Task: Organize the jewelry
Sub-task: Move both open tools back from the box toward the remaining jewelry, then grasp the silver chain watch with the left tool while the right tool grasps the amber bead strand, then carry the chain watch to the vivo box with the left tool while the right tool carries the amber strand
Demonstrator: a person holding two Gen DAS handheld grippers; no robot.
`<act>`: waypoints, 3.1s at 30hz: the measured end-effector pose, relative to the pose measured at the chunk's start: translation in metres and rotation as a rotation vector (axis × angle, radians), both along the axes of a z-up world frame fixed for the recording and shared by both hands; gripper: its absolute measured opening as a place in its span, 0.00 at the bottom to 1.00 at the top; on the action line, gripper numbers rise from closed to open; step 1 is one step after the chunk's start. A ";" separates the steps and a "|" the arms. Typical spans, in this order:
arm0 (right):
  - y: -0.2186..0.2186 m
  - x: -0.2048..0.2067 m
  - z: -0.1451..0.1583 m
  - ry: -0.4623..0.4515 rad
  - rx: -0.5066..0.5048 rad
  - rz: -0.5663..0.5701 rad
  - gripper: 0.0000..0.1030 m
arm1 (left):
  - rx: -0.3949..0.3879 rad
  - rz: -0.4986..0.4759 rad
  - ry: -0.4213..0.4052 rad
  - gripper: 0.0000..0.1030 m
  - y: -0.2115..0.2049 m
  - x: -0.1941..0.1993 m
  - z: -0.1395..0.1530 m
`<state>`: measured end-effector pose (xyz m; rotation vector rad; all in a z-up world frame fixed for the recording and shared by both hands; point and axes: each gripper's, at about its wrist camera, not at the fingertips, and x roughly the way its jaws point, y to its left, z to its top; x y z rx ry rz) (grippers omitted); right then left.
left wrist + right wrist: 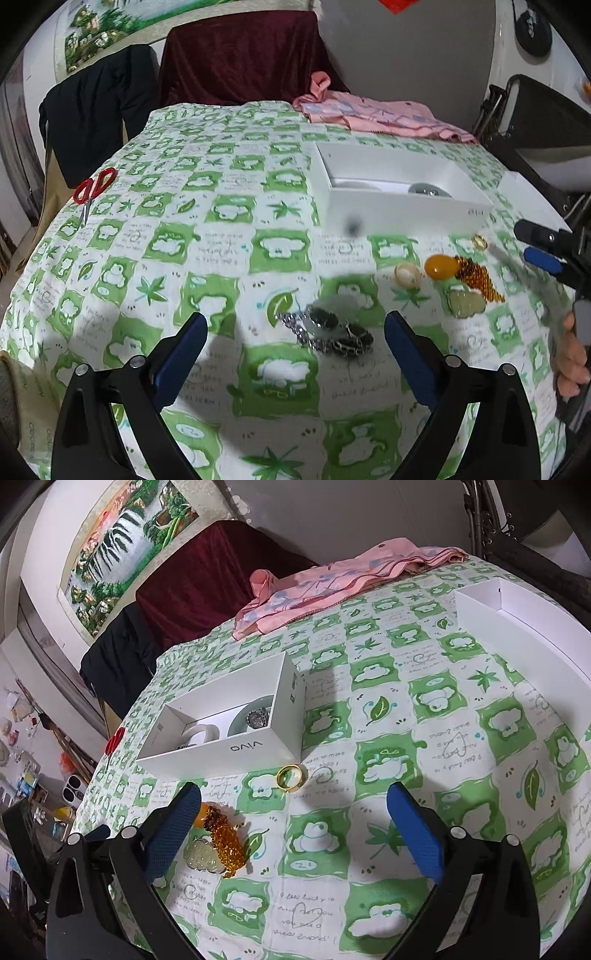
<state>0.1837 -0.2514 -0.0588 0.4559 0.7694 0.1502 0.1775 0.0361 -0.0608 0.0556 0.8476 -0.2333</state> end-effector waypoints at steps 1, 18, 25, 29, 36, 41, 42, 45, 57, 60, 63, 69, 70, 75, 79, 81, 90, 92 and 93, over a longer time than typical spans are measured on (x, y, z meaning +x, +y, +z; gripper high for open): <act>0.001 0.000 0.000 0.001 0.000 0.001 0.93 | 0.002 -0.005 0.013 0.92 -0.001 0.001 -0.002; 0.008 0.001 0.002 -0.009 -0.001 0.039 0.93 | 0.016 0.160 0.060 0.92 0.050 -0.003 -0.008; 0.015 -0.002 0.007 -0.033 -0.046 0.058 0.93 | 0.083 0.072 -0.028 0.87 0.026 -0.010 0.001; 0.015 -0.001 0.006 -0.032 -0.045 0.056 0.93 | 0.067 0.039 0.014 0.56 0.022 -0.001 -0.005; 0.021 -0.003 0.009 -0.045 -0.056 0.096 0.90 | 0.002 0.019 0.010 0.19 0.025 -0.003 -0.004; 0.034 -0.006 0.008 -0.037 -0.073 0.190 0.66 | -0.054 0.053 -0.012 0.19 0.036 -0.006 0.002; 0.037 -0.006 0.008 -0.037 -0.085 0.204 0.63 | -0.059 0.055 -0.011 0.19 0.037 -0.006 0.002; 0.051 -0.013 0.009 -0.047 -0.135 0.254 0.61 | -0.062 0.055 -0.017 0.19 0.038 -0.006 0.003; 0.081 -0.014 0.000 -0.036 -0.289 0.315 0.48 | -0.067 0.052 -0.020 0.19 0.037 -0.007 0.003; 0.084 0.001 -0.007 0.013 -0.283 0.334 0.23 | -0.064 0.051 -0.021 0.19 0.036 -0.007 0.003; 0.082 0.002 -0.007 0.014 -0.266 0.333 0.17 | -0.066 0.052 -0.021 0.19 0.037 -0.007 0.003; 0.068 -0.006 0.002 -0.035 -0.210 0.287 0.17 | -0.082 0.054 -0.037 0.19 0.038 -0.009 0.006; 0.065 -0.007 0.004 -0.045 -0.192 0.284 0.17 | -0.089 0.055 -0.039 0.19 0.040 -0.009 0.007; 0.056 -0.011 0.013 -0.086 -0.144 0.263 0.17 | -0.149 0.060 -0.036 0.19 0.049 -0.008 0.010; 0.051 -0.010 0.015 -0.086 -0.130 0.249 0.17 | -0.172 0.075 -0.027 0.19 0.055 -0.006 0.012; 0.048 -0.011 0.016 -0.096 -0.122 0.240 0.17 | -0.176 0.079 -0.028 0.19 0.056 -0.005 0.014; 0.043 -0.014 0.020 -0.111 -0.101 0.229 0.17 | -0.161 0.056 -0.059 0.19 0.040 -0.001 0.037; 0.041 -0.015 0.022 -0.120 -0.095 0.223 0.17 | -0.163 0.044 -0.070 0.19 0.034 0.001 0.044; 0.040 -0.015 0.023 -0.123 -0.091 0.221 0.17 | -0.162 0.035 -0.080 0.19 0.030 0.003 0.049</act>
